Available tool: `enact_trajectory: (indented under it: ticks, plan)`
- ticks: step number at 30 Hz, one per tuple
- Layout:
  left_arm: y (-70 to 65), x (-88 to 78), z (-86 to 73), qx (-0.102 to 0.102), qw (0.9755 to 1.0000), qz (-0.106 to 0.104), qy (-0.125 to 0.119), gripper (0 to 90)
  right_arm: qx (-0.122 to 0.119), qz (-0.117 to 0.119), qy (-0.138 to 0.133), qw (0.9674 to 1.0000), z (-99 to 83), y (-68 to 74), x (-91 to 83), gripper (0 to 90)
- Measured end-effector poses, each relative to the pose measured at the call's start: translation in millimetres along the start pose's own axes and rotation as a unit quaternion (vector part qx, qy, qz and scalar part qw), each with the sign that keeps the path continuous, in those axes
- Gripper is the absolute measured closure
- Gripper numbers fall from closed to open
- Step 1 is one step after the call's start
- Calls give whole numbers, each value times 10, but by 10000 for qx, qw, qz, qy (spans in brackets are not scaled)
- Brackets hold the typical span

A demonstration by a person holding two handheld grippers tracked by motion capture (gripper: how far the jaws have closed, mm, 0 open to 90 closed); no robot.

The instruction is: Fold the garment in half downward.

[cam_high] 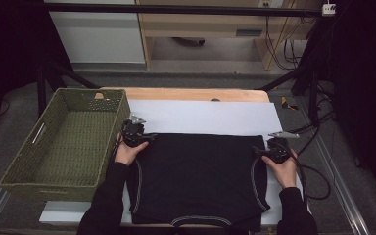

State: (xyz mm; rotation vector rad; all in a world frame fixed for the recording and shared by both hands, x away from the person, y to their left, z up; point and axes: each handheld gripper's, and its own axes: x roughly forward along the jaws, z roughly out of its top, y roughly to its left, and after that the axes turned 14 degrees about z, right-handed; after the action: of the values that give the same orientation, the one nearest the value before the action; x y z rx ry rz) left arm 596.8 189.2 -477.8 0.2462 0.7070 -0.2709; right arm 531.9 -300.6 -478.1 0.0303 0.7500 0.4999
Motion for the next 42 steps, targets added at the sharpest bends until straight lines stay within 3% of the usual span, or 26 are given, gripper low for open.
enact_trajectory:
  ticks: [5,9,12,14,16,19,23,26,31,34,36,40,42]
  plan:
    - [-2,3,2,6,10000,-63,17,464,57,155,63,9998,-2,-27,27,410]
    - [-31,-19,2,48,9998,-210,39,614,23,225,55,9997,7,-5,45,512]
    - [-67,-34,10,102,9995,-274,82,739,48,285,65,9996,15,4,51,643]
    - [-82,-43,17,176,9995,-256,96,766,107,449,102,9989,23,2,47,766]
    - [-90,-53,20,220,9994,-237,99,785,81,465,132,9988,37,13,41,818]
    - [-105,-66,26,218,9995,-193,104,806,65,428,171,9989,55,2,32,838]
    - [-120,-81,31,147,9997,-166,68,817,-92,195,92,9997,77,-28,-3,848]
    - [-141,-108,52,27,9997,-244,-28,821,-38,108,-115,9999,119,-94,-72,852]
    - [-239,-150,96,-92,9988,-438,-194,823,-201,-181,-15,9996,174,-180,-95,853]
    - [-277,-123,107,-227,9981,-522,-225,823,-148,-306,-108,9994,182,-233,-92,854]
    - [-296,-85,108,-257,9983,-469,-242,823,-123,-367,-98,9992,176,-264,-86,853]
    - [-317,29,150,-93,9999,-92,-84,822,-214,-498,-102,9985,180,-285,-71,853]
    - [-322,78,172,-43,10000,-32,-55,822,-271,-551,-57,9981,178,-282,-57,852]
